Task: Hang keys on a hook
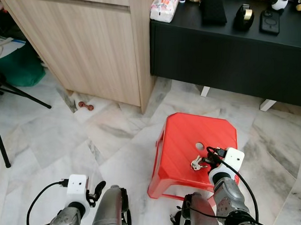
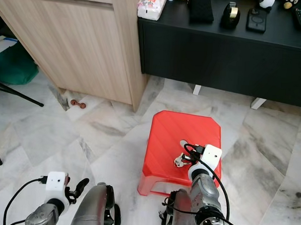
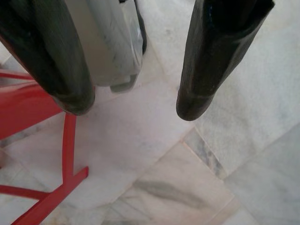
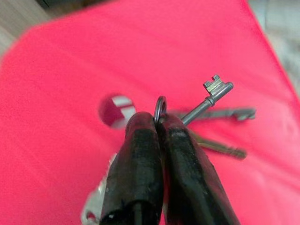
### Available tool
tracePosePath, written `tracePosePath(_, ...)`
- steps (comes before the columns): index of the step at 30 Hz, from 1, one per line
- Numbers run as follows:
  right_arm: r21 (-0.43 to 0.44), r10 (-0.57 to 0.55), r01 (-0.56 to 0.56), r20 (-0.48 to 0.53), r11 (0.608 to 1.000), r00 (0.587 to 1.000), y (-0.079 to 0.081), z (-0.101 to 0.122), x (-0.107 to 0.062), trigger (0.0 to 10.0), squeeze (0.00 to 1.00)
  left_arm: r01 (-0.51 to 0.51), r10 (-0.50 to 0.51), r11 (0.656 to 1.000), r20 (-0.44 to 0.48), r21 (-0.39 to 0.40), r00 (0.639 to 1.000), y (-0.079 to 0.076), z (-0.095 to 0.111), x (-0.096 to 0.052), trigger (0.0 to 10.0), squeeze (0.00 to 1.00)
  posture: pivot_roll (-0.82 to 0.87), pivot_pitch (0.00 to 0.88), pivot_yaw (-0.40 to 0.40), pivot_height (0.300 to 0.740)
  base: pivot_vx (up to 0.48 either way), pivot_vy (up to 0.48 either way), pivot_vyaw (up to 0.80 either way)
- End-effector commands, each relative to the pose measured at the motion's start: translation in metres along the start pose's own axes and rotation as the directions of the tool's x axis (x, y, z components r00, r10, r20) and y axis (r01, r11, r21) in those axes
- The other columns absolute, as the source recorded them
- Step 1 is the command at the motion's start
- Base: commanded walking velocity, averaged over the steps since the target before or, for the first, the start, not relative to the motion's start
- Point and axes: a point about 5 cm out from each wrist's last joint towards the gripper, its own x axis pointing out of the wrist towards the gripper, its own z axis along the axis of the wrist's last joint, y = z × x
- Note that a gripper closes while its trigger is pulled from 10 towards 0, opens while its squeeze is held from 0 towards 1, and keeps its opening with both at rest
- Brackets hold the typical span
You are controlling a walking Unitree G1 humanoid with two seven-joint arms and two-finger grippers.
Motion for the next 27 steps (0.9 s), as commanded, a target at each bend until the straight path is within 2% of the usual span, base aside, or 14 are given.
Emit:
tracePosePath(1,-0.036,0.005,-0.004,0.029,0.999,1.000,0.001,0.001,-0.001,0.0,0.00,-0.030,0.029,1.000,-0.072,-0.007,0.997,0.007,-0.016,-0.007,10.0,0.00,0.09,0.155,0.037,0.616,0.000,0.000,0.00)
tracePosePath(5,-0.082,-0.003,0.010,0.088,0.997,0.996,0.002,0.011,0.001,0.0,0.00,-0.035,0.034,0.999,-0.084,-0.008,0.996,0.006,-0.014,-0.002,10.0,0.00,0.08,0.119,0.035,0.616,0.000,0.000,0.00)
tracePosePath(6,-0.115,0.000,0.013,0.113,0.993,0.994,0.003,0.014,0.000,3.7,0.00,-0.038,0.037,0.999,-0.090,-0.010,0.995,0.005,-0.014,-0.002,10.0,0.00,0.07,0.103,0.034,0.616,0.000,0.000,0.00)
tracePosePath(7,-0.150,0.008,0.013,0.142,0.989,0.990,0.003,0.017,0.000,10.0,0.00,-0.042,0.041,0.999,-0.099,-0.012,0.994,0.004,-0.015,0.000,10.0,0.00,0.06,0.086,0.033,0.616,0.000,0.000,0.00)
tracePosePath(14,-0.209,0.024,0.036,0.276,0.977,0.961,-0.001,0.028,-0.007,10.0,0.00,-0.053,0.050,0.998,-0.132,-0.017,0.990,0.000,-0.016,0.004,10.0,0.00,0.04,0.042,0.031,0.616,0.000,0.000,0.00)
tracePosePath(17,-0.207,0.026,0.040,0.305,0.978,0.952,-0.003,0.028,-0.012,10.0,0.00,-0.063,0.059,0.998,-0.162,-0.020,0.985,-0.001,-0.021,0.003,10.0,0.00,0.03,0.027,0.029,0.616,0.000,0.000,0.00)
tracePosePath(23,-0.185,-0.002,0.062,0.310,0.981,0.951,-0.009,0.025,-0.014,10.0,0.00,-0.081,0.073,0.996,-0.208,-0.029,0.975,-0.002,-0.031,-0.001,10.0,0.00,0.02,0.010,0.018,0.616,0.000,0.000,0.00)
tracePosePath(27,-0.187,0.017,0.043,0.307,0.981,0.952,-0.001,0.028,-0.012,10.0,0.00,-0.092,0.080,0.995,-0.231,-0.041,0.970,-0.001,-0.035,-0.004,10.0,0.00,0.01,0.000,0.017,0.616,0.000,0.000,0.00)
